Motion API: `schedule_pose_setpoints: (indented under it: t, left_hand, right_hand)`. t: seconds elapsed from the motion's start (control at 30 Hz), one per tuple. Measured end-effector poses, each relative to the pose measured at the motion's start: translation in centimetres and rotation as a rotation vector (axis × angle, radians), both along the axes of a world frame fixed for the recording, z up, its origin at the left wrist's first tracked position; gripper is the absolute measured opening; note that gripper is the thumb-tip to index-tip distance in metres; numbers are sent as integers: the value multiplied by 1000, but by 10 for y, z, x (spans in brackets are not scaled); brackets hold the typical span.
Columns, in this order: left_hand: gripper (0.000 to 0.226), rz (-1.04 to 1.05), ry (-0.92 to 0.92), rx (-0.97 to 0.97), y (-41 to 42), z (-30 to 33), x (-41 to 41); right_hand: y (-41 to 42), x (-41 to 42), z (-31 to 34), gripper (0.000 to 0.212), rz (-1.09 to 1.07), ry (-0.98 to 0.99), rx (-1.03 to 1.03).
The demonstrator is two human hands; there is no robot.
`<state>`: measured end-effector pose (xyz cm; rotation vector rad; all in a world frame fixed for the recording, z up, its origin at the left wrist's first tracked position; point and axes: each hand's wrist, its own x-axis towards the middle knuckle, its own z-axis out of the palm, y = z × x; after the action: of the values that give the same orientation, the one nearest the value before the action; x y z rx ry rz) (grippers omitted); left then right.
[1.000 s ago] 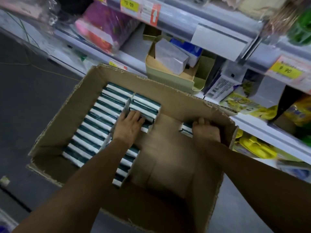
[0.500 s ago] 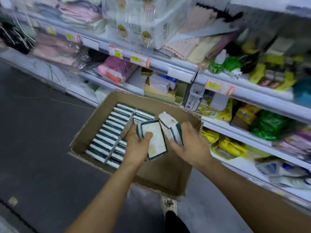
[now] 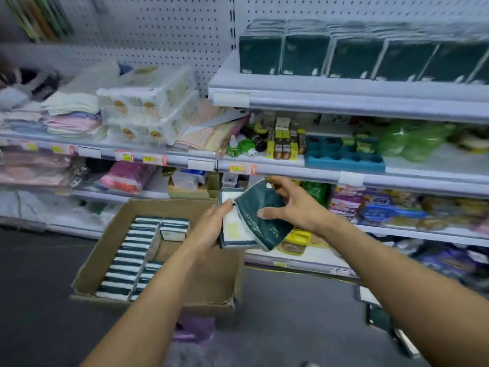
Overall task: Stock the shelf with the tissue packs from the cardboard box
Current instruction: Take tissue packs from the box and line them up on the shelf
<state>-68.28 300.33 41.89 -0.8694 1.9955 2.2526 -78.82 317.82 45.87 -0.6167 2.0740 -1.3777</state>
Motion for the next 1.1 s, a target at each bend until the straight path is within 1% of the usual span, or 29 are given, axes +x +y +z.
schedule_pose_setpoints:
  t: [0.07, 0.13, 0.2, 0.23, 0.27, 0.33, 0.43, 0.53, 0.6, 0.63, 0.73, 0.83, 0.93, 1.03, 1.1]
  left_hand:
    - [34, -70, 39, -59, 15, 17, -8]
    - [30, -114, 70, -94, 32, 33, -18]
    - [28, -154, 87, -151, 51, 45, -30]
    - [27, -166, 94, -172, 61, 50, -35]
    - [26, -176, 109, -184, 76, 58, -43]
    - [31, -188, 115, -214, 93, 64, -56]
    - [33, -198, 147, -256, 130, 76, -78]
    - [32, -194, 170, -259, 175, 86, -104]
    - [31, -211, 196, -264, 210, 91, -122]
    - [32, -227, 200, -283, 233, 93, -134]
    - [32, -240, 205, -316, 286, 99, -166]
    - [28, -211, 227, -289, 333, 106, -203]
    - [32, -170, 254, -251, 380, 114, -240]
    - [22, -170, 296, -248, 423, 126, -266]
    - [22, -168, 305, -268, 439, 135, -280]
  right_hand:
    - [22, -1, 19, 76, 8, -18, 19]
    - [46, -3, 29, 59, -33, -17, -19]
    - [71, -5, 36, 44, -131, -59, -94]
    - [83, -8, 37, 42, -189, -79, -123]
    - [102, -12, 40, 46, -252, -89, -134]
    - [127, -20, 44, 50, -329, -110, -139]
    - [180, -36, 51, 34, -426, -127, -232]
    - [237, -54, 56, 29, -507, -135, -329]
    - [275, -68, 61, 16, -535, -128, -353]
    - [298, -77, 66, 13, -557, -121, -358]
    - [354, -107, 81, 24, -606, -62, -366]
    - [415, -146, 96, 12, -644, -20, -420]
    - [470, -188, 110, 22, -703, 17, -467]
    - [511, -227, 120, 20, -729, 68, -484]
    - [526, -251, 126, 20, -771, 117, -469]
